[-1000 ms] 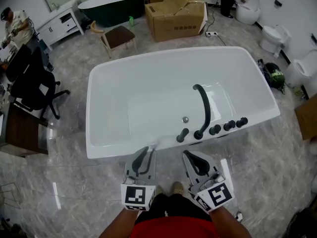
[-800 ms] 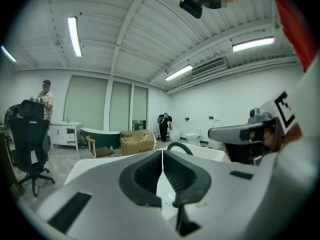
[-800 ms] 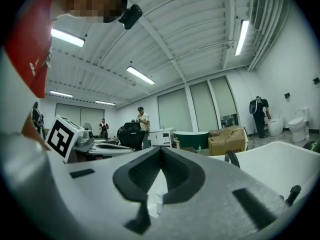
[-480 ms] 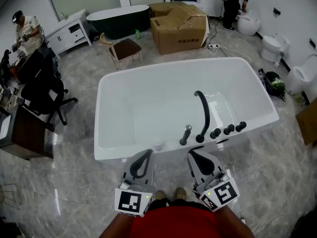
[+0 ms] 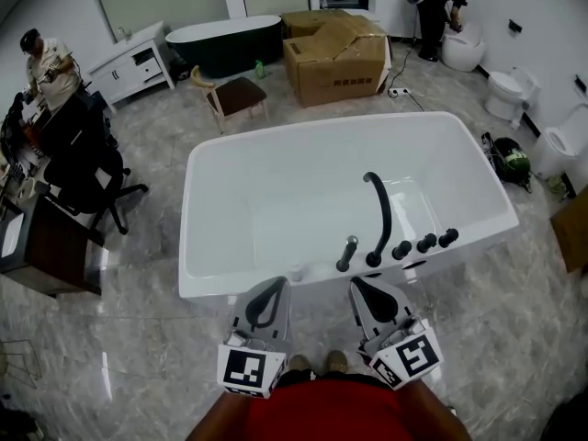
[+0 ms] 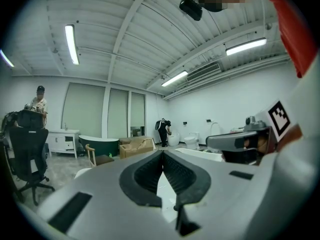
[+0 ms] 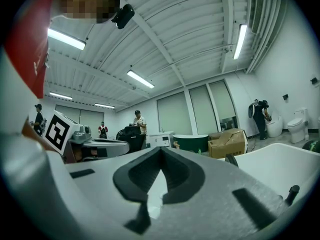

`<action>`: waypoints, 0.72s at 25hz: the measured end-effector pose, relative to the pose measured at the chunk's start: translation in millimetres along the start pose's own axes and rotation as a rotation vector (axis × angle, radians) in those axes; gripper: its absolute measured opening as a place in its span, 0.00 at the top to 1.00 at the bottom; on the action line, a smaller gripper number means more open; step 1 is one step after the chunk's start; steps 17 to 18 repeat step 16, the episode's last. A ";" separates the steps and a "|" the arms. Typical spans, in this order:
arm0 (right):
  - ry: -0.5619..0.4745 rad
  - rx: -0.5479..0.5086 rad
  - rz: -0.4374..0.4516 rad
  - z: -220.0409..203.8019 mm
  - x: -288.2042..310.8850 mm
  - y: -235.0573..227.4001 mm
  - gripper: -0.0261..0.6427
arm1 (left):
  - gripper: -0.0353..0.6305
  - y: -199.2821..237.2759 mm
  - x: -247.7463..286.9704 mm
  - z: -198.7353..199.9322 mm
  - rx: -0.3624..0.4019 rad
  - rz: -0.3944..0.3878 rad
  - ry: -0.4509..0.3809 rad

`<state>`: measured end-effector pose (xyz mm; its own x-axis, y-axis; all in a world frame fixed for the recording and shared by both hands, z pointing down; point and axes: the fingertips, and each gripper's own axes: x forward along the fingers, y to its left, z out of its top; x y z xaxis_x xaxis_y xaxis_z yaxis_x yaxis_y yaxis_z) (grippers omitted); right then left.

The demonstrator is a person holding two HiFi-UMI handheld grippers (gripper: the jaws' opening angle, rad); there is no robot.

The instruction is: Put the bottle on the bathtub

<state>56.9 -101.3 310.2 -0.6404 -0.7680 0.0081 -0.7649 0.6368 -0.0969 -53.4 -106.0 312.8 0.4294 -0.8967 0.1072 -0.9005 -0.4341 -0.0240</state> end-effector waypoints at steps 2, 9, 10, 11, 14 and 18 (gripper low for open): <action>0.004 -0.003 0.000 -0.9 1.4 0.3 0.95 | 0.93 2.5 1.0 0.4 0.001 0.004 -0.002; 0.011 -0.009 -0.005 -3.1 -1.5 3.6 0.95 | 0.93 -1.0 -1.9 -4.4 -0.004 -0.007 0.011; 0.010 -0.009 -0.005 -3.2 -1.6 4.0 0.95 | 0.93 -0.6 -2.1 -4.4 -0.003 -0.004 0.007; 0.010 -0.010 -0.005 -3.0 -1.5 4.1 0.95 | 0.93 0.2 -1.7 -3.8 -0.002 0.000 0.002; 0.011 -0.010 -0.006 -1.1 -0.2 2.7 0.95 | 0.93 2.1 0.8 -0.9 -0.001 0.007 -0.005; 0.013 -0.010 -0.007 0.0 0.4 1.4 0.95 | 0.93 1.7 1.9 -0.7 -0.002 0.003 0.001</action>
